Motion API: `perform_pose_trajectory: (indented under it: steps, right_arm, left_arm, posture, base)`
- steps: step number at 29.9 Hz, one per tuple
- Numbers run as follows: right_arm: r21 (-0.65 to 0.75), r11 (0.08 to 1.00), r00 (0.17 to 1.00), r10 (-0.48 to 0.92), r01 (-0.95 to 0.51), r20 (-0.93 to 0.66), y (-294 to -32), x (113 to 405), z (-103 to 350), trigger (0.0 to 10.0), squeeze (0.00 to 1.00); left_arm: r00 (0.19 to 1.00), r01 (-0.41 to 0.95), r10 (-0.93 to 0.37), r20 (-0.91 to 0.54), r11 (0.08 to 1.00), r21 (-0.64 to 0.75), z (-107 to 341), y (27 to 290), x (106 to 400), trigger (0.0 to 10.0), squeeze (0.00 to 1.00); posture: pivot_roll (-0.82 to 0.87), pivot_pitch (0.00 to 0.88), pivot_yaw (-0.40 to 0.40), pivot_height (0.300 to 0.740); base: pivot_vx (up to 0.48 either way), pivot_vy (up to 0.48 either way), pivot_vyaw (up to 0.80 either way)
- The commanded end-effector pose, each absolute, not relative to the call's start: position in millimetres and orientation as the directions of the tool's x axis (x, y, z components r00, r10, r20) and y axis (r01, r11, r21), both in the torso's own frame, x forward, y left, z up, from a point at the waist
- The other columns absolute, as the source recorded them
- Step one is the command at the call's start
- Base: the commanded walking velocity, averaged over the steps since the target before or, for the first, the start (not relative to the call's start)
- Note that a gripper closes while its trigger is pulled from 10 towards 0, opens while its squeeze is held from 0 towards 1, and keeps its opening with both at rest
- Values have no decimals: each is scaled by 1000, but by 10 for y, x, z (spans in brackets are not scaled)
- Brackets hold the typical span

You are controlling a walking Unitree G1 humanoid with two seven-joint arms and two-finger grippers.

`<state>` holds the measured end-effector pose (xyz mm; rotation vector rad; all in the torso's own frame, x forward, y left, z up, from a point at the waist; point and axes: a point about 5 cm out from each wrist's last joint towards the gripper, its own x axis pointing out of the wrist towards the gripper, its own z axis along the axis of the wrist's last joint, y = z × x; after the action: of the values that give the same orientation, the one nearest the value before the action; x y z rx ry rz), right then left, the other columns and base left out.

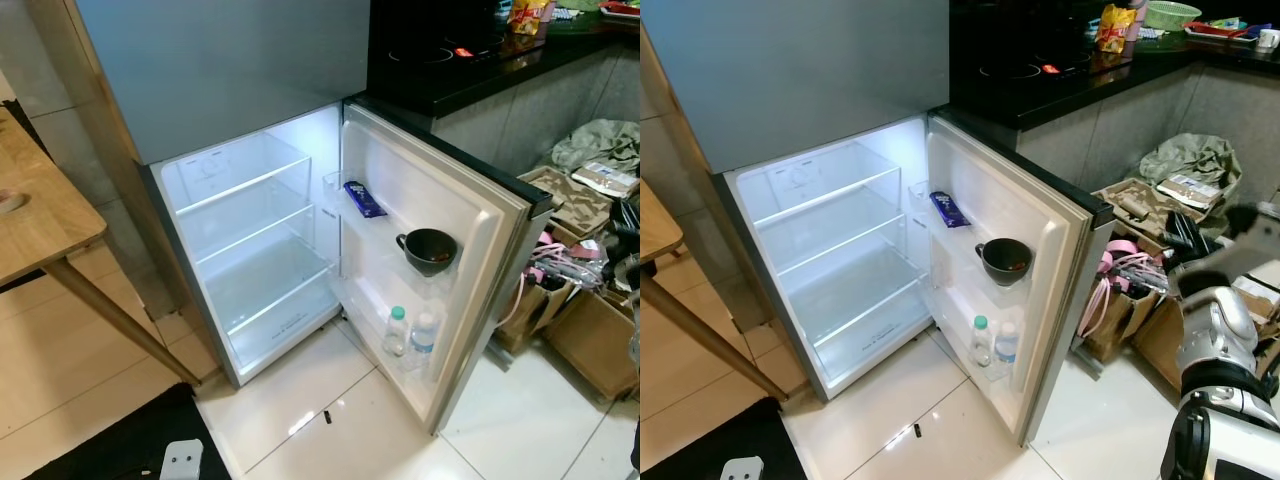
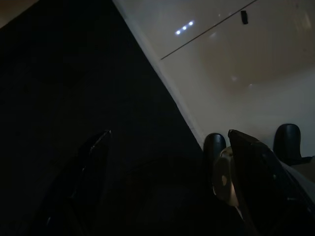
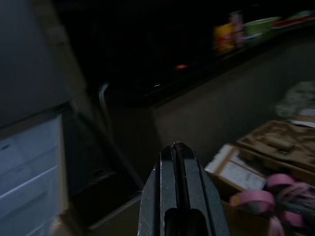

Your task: Restocking fridge

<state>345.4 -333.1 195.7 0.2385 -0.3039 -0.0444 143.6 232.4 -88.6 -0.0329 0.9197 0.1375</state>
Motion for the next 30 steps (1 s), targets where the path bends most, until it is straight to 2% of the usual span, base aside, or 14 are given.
perform_pose_trajectory:
  steps: [1, 3, 4, 6, 8, 11, 15, 17, 22, 27, 30]
  right_arm:
    - [193, 980, 962, -3, -51, 272, -3228, 3495, 1930, 10000, 0]
    - [165, 982, 963, 44, -90, 266, -3170, 3513, 1921, 10000, 0]
    - [124, 975, 957, 150, -185, 248, -3030, 3544, 1878, 10000, 0]
    - [124, 975, 957, 150, -185, 248, -3030, 3544, 1878, 10000, 0]
    - [64, 950, 934, 287, -307, 214, -2812, 3586, 1811, 10000, 0]
    - [51, 946, 931, 304, -320, 201, -2768, 3598, 1795, 10000, 0]
    - [46, 961, 947, 261, -274, 188, -2793, 3610, 1790, 10000, 0]
    - [62, 979, 966, 178, -192, 187, -2895, 3602, 1804, 10000, 0]
    - [150, 980, 959, 90, -134, 267, -3032, 3581, 1916, 10000, 0]
    - [172, 980, 958, 52, -103, 282, -3091, 3569, 1946, 10000, 0]
    - [189, 981, 965, -17, -34, 263, -3162, 3564, 1955, 10000, 0]
  left_arm:
    - [579, -129, 123, -806, 990, 59, -893, 2396, 1376, 10000, 0]
    - [578, -126, 124, -807, 990, 61, -894, 2398, 1374, 10000, 0]
    - [578, -121, 123, -807, 991, 65, -892, 2401, 1377, 10000, 0]
    - [578, -121, 123, -807, 991, 65, -892, 2401, 1377, 10000, 0]
    - [579, -108, 120, -806, 992, 70, -887, 2406, 1387, 10000, 0]
    - [581, -101, 117, -806, 992, 72, -884, 2404, 1395, 10000, 0]
    - [584, -93, 115, -804, 993, 75, -878, 2404, 1411, 10000, 0]
    - [585, -88, 114, -803, 993, 77, -876, 2409, 1413, 10000, 0]
    - [581, -86, 115, -806, 993, 79, -884, 2420, 1379, 10000, 0]
    - [578, -86, 115, -808, 993, 80, -888, 2430, 1357, 10000, 0]
    - [570, -84, 119, -813, 993, 87, -895, 2476, 1289, 10000, 0]
  posture:
    - [-128, 0, 29, 740]
    - [-127, 0, 30, 740]
    - [-128, 0, 34, 740]
    - [-128, 0, 34, 740]
    - [-129, 0, 39, 740]
    - [-129, 0, 39, 740]
    - [-125, 0, 40, 740]
    - [-124, 0, 42, 740]
    - [-122, 0, 44, 740]
    - [-116, 0, 48, 740]
    - [-97, 39, 56, 740]
  base:
    - [0, 0, 0]
    - [0, 0, 0]
    - [0, 0, 0]
    - [0, 0, 0]
    - [0, 0, 0]
    - [0, 0, 0]
    - [0, 0, 0]
    - [0, 0, 0]
    - [0, 0, 0]
    - [0, 0, 0]
    - [0, 0, 0]
